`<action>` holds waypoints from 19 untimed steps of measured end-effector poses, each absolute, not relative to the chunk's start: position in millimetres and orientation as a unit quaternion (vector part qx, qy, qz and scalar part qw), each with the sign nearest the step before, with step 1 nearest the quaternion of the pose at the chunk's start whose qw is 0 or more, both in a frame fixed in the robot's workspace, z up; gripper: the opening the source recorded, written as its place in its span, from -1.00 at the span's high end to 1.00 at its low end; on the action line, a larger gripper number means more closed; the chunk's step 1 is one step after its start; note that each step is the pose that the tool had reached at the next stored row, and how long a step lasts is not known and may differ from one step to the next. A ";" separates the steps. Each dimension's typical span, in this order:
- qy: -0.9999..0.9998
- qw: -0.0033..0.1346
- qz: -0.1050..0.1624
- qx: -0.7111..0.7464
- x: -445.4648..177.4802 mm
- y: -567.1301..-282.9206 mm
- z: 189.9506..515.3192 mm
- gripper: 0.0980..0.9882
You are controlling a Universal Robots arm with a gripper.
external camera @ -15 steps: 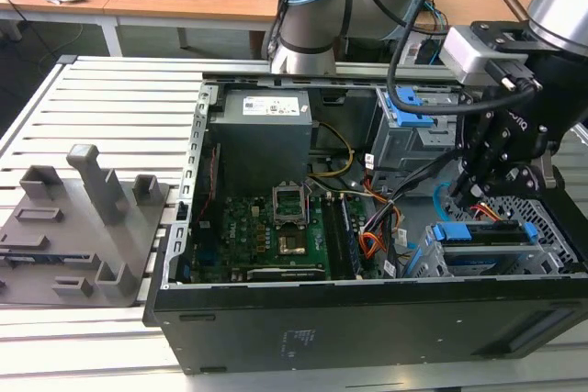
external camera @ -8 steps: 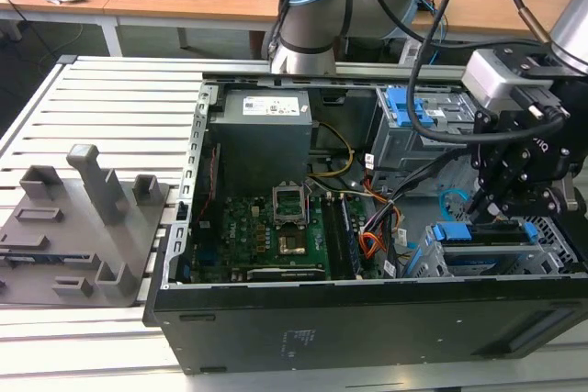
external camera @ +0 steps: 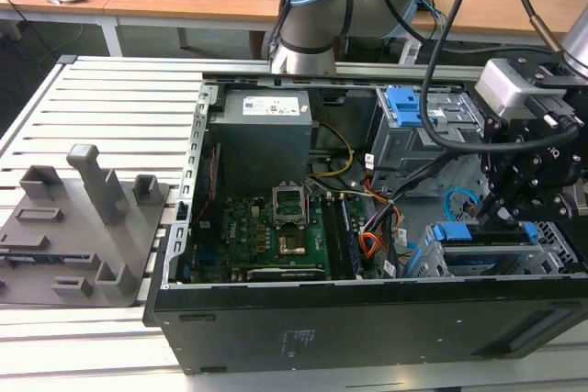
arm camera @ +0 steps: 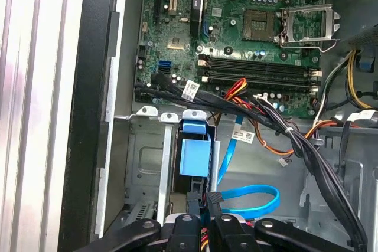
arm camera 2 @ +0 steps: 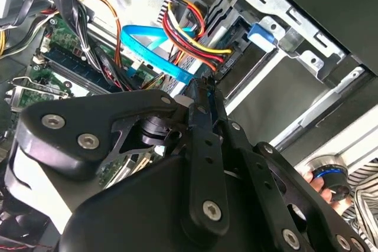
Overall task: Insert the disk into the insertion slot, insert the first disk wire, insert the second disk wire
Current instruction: 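Insert the second disk wire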
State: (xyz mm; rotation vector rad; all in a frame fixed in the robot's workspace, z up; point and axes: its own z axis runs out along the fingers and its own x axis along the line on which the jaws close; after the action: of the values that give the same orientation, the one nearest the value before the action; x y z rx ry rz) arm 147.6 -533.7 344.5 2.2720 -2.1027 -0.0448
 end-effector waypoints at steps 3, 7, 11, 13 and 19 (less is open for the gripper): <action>-0.679 0.023 -0.014 0.734 148.9 -534.2 341.5 0.86; -0.679 0.023 -0.014 0.734 149.5 -535.3 338.5 0.86; -0.679 0.023 -0.014 0.734 149.5 -535.3 337.9 0.86; -0.679 0.023 -0.015 0.734 149.5 -535.3 337.9 0.68; -0.679 0.023 -0.014 0.734 149.2 -535.2 362.6 0.68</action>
State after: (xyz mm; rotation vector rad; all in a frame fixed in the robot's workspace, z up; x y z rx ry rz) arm 149.2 -535.2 362.6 2.2725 -2.1027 -0.0443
